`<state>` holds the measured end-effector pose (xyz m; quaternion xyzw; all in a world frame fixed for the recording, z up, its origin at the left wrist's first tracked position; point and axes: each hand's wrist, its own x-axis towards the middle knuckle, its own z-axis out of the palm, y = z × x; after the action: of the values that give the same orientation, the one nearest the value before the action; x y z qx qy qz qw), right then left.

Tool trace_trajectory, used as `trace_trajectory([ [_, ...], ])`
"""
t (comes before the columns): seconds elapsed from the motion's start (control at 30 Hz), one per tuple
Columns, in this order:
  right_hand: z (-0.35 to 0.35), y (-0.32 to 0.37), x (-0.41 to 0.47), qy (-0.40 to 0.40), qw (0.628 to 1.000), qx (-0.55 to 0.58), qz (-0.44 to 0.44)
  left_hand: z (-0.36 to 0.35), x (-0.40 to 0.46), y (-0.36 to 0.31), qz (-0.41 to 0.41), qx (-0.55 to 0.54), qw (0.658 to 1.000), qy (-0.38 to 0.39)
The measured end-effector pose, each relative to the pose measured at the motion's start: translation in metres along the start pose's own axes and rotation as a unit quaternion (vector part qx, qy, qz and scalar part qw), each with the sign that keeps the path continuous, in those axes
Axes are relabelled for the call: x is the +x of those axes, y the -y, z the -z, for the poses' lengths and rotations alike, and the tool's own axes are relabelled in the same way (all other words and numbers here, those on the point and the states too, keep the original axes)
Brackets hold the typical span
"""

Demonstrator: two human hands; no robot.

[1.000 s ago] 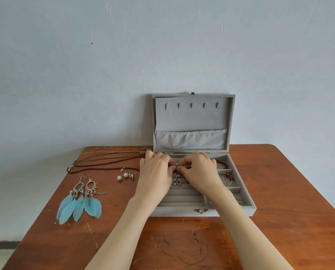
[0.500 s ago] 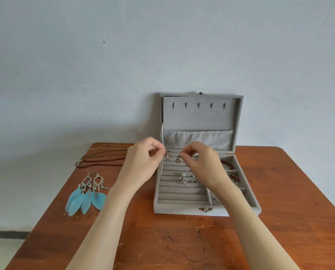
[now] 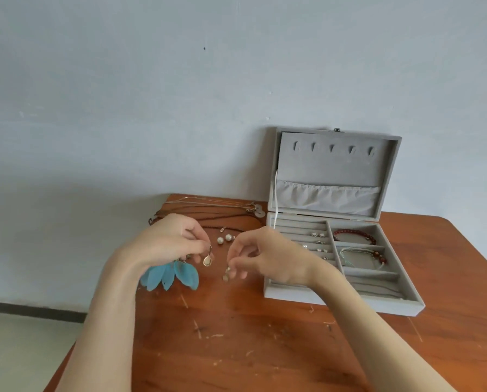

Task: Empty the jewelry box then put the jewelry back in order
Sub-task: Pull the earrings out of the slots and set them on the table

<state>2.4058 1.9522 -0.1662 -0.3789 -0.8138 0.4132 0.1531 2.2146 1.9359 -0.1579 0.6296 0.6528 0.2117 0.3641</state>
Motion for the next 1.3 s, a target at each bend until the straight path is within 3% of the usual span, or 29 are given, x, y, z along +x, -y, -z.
trace_trajectory([
  [0.13,-0.006,0.002,0.015,0.050,0.994,-0.089,-0.033,-0.005,0.003,0.002,0.014,0.050,0.998,0.027],
  [0.3,-0.013,-0.004,0.032,-0.020,0.986,-0.155,-0.063,-0.013,0.010,0.004,0.033,0.071,0.997,0.029],
  [0.6,-0.023,-0.015,0.047,-0.119,0.975,-0.170,-0.078,-0.022,0.022,0.007,0.036,0.098,0.993,-0.056],
  [1.3,-0.030,-0.021,0.051,-0.192,0.963,-0.169,-0.086,-0.033,0.034,0.013,0.029,0.100,0.986,-0.131],
])
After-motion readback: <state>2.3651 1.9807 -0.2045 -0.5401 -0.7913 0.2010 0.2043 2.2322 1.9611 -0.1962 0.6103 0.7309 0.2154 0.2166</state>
